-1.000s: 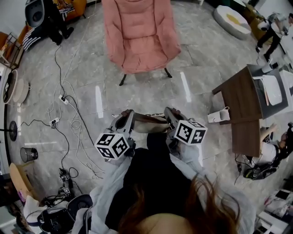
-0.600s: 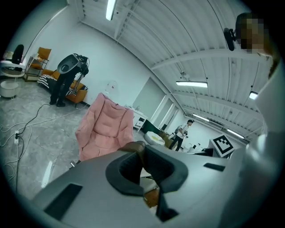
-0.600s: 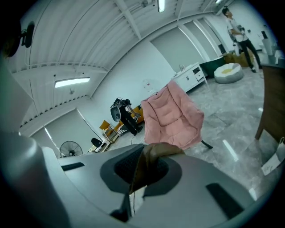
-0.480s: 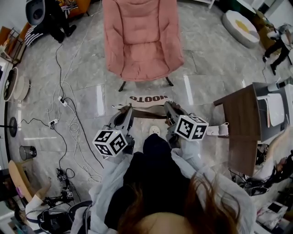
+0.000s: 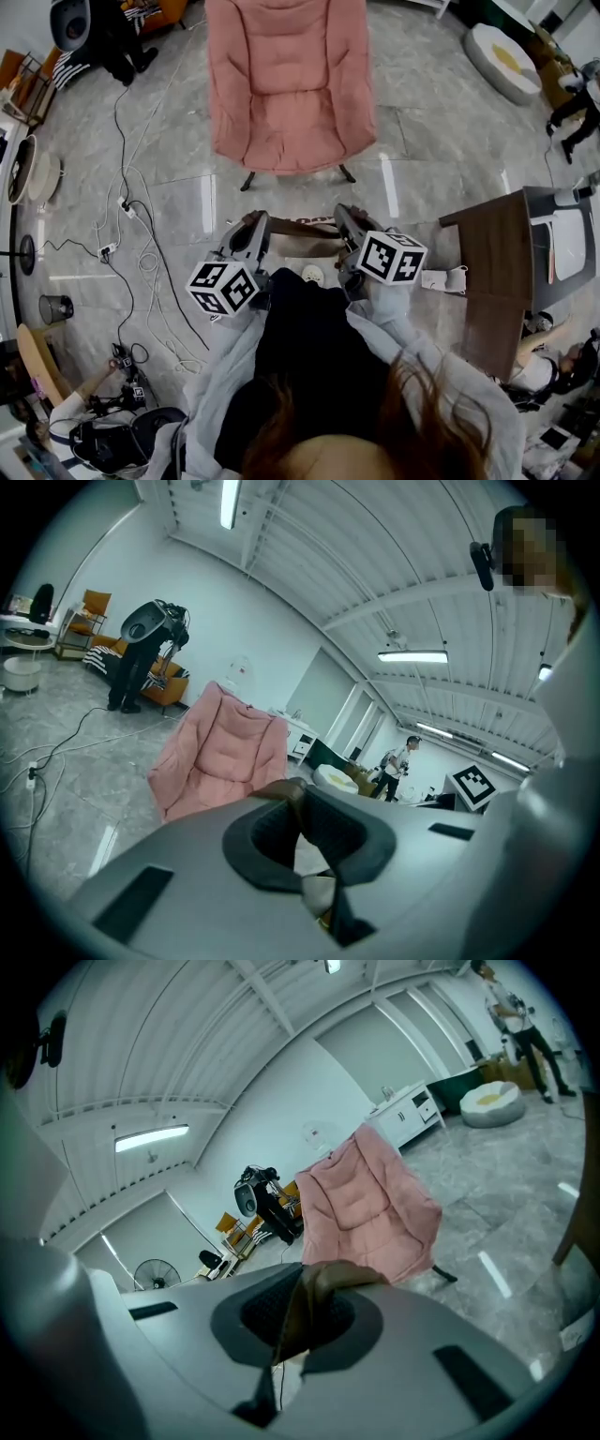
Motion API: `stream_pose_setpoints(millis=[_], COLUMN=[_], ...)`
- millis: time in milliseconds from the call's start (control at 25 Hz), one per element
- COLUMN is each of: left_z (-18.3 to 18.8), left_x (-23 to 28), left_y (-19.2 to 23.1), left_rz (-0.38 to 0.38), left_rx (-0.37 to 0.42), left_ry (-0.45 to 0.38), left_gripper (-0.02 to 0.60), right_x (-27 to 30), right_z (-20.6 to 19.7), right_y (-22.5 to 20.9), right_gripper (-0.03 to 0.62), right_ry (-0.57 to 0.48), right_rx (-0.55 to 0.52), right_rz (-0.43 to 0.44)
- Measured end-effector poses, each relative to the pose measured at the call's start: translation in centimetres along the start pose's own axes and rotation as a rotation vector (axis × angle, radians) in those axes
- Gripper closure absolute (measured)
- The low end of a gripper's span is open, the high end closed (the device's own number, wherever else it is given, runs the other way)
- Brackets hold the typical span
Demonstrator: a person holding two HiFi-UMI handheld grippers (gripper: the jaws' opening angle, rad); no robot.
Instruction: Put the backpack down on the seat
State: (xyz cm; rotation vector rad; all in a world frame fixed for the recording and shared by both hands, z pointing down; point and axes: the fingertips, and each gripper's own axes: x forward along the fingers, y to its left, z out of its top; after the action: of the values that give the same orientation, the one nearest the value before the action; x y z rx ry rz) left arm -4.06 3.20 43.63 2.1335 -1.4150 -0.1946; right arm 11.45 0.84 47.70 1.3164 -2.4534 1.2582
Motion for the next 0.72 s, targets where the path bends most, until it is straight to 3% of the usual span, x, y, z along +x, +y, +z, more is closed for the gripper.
stream_pose_setpoints(millis=[480, 720], left_z=[1.3, 3.3], left_x=[3.5, 7.8], left_y=[1.8, 3.6], left_rz=[0.01, 0.001], left_rx=[-0.021, -0.015], left_ry=[-0.004, -0.005], left_gripper=[0.557, 0.557], right_x=[2.8, 6.2], right_z=[2.2, 5.8], right_y=[-1.2, -2.2], right_gripper=[0.585, 0.585], right_ry=[-0.001, -0.017], right_rx=[0.043, 0.026], right_rz=[0.006, -0.003])
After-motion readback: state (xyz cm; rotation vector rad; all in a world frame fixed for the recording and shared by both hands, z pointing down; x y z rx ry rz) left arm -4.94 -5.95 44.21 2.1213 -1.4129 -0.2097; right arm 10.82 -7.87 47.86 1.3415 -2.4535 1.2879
